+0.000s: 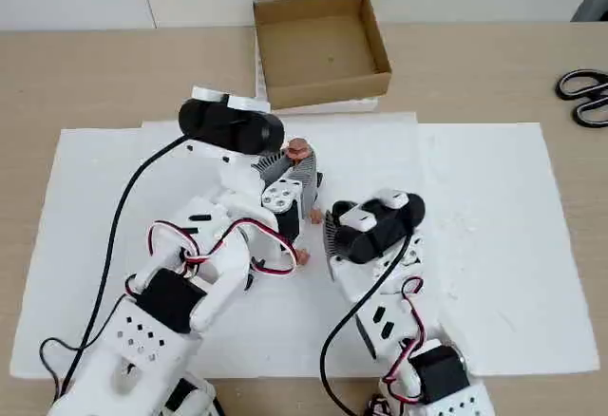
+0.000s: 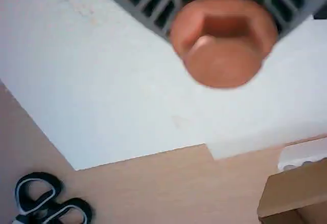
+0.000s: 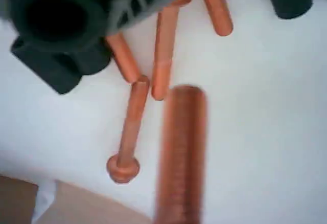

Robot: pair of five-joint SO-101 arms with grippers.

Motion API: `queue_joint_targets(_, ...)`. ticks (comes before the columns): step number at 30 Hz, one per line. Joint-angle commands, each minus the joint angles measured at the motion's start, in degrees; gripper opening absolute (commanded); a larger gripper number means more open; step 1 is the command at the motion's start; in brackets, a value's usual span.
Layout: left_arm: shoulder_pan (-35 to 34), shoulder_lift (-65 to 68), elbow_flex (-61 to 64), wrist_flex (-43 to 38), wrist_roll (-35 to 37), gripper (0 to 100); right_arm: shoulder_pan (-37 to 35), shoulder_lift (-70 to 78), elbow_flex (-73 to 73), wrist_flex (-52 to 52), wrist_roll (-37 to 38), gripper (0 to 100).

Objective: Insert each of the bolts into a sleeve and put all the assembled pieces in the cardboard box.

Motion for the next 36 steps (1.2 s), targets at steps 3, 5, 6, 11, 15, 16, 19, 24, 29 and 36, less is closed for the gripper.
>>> queue_joint_targets(3,0.35,-1.67,-0.31,-1.76,1.05,1,-1.27,-0.57,-0.26,-1.71,-0.35,0.4)
queue_joint_targets(5,0.35,-1.67,-0.31,-1.85,1.76,1,-1.27,-0.57,-0.26,-1.71,-0.35,0.4)
queue_joint_targets(6,0.35,-1.67,-0.31,-1.85,2.64,1,-1.27,-0.57,-0.26,-1.71,-0.35,0.4)
queue_joint_targets(11,0.35,-1.67,-0.31,-1.85,3.34,1,-1.36,-0.57,-0.26,-1.71,-0.35,0.4)
queue_joint_targets(15,0.70,-1.85,-0.31,-2.46,3.52,1,-1.45,-0.57,-0.26,-1.54,-0.35,0.4)
queue_joint_targets(16,1.14,-1.85,-0.04,-3.08,3.78,1,-1.45,-0.57,-0.26,-1.45,-0.35,0.4)
queue_joint_targets(19,2.37,-1.76,-0.13,-3.60,4.22,1,-3.12,-0.57,-0.26,-1.27,-0.35,0.4)
queue_joint_targets(24,2.64,-1.67,-0.04,-3.60,4.22,1,-3.82,-0.57,-0.18,-1.45,-0.35,0.4)
queue_joint_targets(29,2.73,-1.67,0.13,-3.52,4.22,1,-3.82,-0.57,-0.18,-1.54,-0.35,0.4)
queue_joint_targets(36,2.73,-1.67,0.22,-3.43,4.22,1,-3.82,-0.57,-0.18,-1.63,-0.35,0.4)
